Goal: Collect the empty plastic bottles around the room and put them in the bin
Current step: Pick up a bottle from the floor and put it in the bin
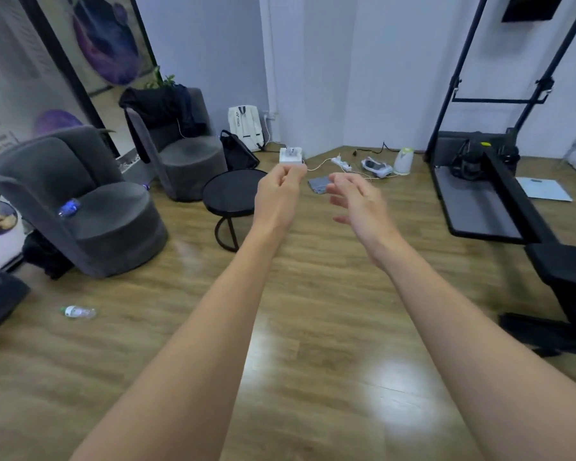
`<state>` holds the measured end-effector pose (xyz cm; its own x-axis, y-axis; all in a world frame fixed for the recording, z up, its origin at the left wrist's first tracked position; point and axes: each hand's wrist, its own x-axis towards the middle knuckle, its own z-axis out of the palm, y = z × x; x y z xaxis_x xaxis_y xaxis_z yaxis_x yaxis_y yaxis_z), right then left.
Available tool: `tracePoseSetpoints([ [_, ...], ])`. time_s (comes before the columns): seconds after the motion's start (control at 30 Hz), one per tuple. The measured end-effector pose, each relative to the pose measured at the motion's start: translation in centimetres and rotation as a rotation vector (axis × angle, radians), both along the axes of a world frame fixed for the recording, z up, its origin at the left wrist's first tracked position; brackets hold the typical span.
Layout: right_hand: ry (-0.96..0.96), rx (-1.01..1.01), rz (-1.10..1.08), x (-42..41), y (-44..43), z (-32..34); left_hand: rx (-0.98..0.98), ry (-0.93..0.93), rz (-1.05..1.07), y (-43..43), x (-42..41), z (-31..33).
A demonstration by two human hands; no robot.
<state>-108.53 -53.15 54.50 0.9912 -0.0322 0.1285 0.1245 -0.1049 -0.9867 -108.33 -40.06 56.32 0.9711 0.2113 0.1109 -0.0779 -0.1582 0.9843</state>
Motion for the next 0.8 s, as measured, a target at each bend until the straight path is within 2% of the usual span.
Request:
tracePoseSetpoints([
  [0.2,0.018,-0.034,-0.078,13.5,-1.1,-1.5,-0.016,0.012,-0.037,-0.4,14.9,-2.2],
  [0.57,0.062,-0.027,-0.203,36.3,-4.8,-0.1,-0.056,0.02,-0.166,-3.2,40.6,-1.5],
  [0.8,0.081,0.01,-0.218,52.5,-8.8,-2.0,-0.059,0.044,-0.135,-6.5,57.2,-3.4],
])
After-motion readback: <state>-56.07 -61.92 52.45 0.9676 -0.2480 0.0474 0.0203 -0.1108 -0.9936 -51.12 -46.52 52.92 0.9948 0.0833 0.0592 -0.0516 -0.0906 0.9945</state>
